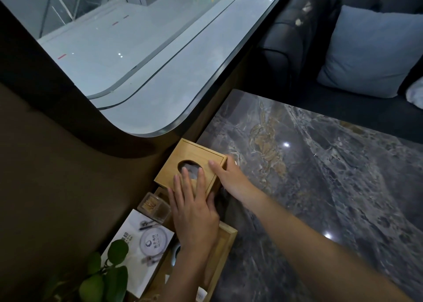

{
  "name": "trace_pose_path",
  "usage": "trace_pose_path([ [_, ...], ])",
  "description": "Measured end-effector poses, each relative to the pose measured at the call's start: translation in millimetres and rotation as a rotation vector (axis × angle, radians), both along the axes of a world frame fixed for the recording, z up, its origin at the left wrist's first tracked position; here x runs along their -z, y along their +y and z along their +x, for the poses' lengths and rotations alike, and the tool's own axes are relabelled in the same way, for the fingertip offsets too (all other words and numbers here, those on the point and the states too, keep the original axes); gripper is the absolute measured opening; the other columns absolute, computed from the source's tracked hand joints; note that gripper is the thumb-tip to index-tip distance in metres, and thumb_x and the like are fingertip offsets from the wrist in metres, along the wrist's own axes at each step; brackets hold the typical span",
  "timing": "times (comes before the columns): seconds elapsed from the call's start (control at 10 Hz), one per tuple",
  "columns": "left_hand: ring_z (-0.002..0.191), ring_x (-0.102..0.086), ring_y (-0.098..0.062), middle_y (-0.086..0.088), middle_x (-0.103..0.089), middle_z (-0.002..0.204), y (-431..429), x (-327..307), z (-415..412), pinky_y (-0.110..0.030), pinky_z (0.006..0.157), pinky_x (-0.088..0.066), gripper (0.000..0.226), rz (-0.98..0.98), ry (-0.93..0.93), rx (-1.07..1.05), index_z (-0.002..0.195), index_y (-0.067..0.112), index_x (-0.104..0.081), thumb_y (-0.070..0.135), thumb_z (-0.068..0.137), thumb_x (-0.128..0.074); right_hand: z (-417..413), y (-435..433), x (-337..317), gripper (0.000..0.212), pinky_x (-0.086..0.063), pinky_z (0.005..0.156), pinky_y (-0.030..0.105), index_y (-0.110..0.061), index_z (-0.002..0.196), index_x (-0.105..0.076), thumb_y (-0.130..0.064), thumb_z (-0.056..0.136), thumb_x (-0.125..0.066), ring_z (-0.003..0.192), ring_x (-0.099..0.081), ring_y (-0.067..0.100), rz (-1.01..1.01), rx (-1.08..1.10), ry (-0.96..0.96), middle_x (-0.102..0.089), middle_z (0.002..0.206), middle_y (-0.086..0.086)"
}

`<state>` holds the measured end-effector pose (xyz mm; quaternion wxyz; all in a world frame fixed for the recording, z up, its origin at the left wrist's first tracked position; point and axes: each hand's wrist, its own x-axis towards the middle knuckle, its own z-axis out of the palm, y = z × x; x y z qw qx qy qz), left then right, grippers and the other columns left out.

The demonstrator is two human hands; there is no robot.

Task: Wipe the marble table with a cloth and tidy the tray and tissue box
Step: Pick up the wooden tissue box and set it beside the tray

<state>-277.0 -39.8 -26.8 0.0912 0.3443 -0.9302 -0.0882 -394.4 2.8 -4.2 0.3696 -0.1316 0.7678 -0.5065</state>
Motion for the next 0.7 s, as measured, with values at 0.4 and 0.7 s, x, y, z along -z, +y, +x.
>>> trace_pose_path([
  [0.4, 0.14, -0.025, -0.035, -0.016, -0.033, 0.15, 0, -5, 1, -0.049, 0.11, -0.013, 0.057, 0.0, -0.022, 0.021, 0.142, 0.023, -0.028, 0.041, 0.087, -0.031, -7, 6, -6, 0.076, -0.041, 0.103, 0.047, -0.017, 0.133, -0.035, -0.07, 0.078, -0.04, 0.124, -0.047, 0.026, 0.177, -0.134, 0.233, -0.049, 0.136, 0.006],
  [0.7, 0.146, -0.003, -0.025, -0.008, -0.012, 0.158, 5, -37, 0, -0.042, 0.116, -0.004, 0.062, 0.138, 0.045, 0.119, 0.145, 0.029, -0.015, 0.048, 0.09, -0.035, -9, 54, -45, 0.072, -0.029, 0.112, 0.047, -0.027, 0.142, -0.028, -0.061, 0.082, -0.049, 0.138, -0.031, 0.022, 0.288, -0.125, 0.628, -0.033, 0.151, -0.001],
])
